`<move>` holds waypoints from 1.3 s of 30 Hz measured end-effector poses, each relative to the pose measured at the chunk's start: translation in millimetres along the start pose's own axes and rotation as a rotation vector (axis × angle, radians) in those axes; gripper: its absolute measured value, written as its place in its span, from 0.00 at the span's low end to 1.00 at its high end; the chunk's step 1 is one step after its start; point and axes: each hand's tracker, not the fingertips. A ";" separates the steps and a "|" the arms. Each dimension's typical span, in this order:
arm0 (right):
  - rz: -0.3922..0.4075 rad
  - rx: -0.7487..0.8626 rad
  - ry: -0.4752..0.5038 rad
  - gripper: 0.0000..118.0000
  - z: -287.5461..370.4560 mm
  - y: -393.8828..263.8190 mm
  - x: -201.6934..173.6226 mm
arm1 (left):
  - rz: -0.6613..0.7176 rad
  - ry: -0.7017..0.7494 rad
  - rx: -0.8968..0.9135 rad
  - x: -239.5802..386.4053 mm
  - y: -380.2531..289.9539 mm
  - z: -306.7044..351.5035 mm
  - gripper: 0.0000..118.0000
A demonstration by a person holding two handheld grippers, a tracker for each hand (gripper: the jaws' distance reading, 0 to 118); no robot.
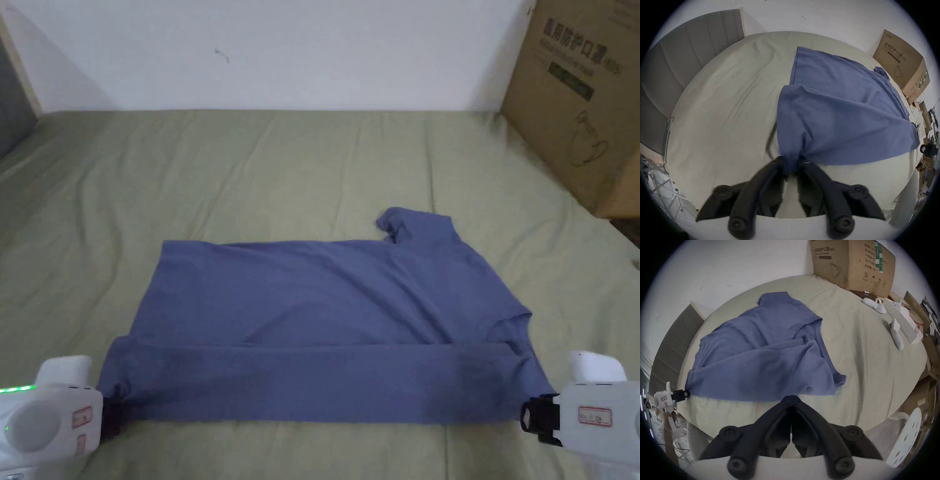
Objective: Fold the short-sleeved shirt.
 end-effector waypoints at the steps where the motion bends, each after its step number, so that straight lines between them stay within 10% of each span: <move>1: -0.006 0.001 0.003 0.01 1.2 0.9 2.1 | 0.000 -0.011 -0.004 -0.9 2.1 1.3 0.04; 3: -0.007 0.034 -0.005 0.24 6.8 5.0 7.3 | -0.020 -0.005 0.000 7.9 2.6 10.2 0.04; 6: -0.017 0.056 -0.028 0.85 2.6 12.7 18.1 | -0.023 -0.011 0.006 7.6 2.7 14.8 0.04; 12: -0.195 -0.096 0.013 0.81 -56.4 9.2 57.2 | -0.021 -0.021 0.011 15.1 -0.4 22.9 0.04; 16: -0.057 -0.064 -0.147 0.55 -51.3 8.1 31.3 | -0.035 -0.011 -0.001 18.8 -0.4 25.3 0.04; 19: 0.011 -0.024 -0.126 0.10 -43.3 15.1 19.5 | -0.059 -0.003 0.006 21.6 3.7 30.5 0.04; 39: -0.050 -0.074 -0.073 0.09 18.2 -21.0 49.7 | -0.142 0.043 -0.056 -1.0 -47.5 70.4 0.04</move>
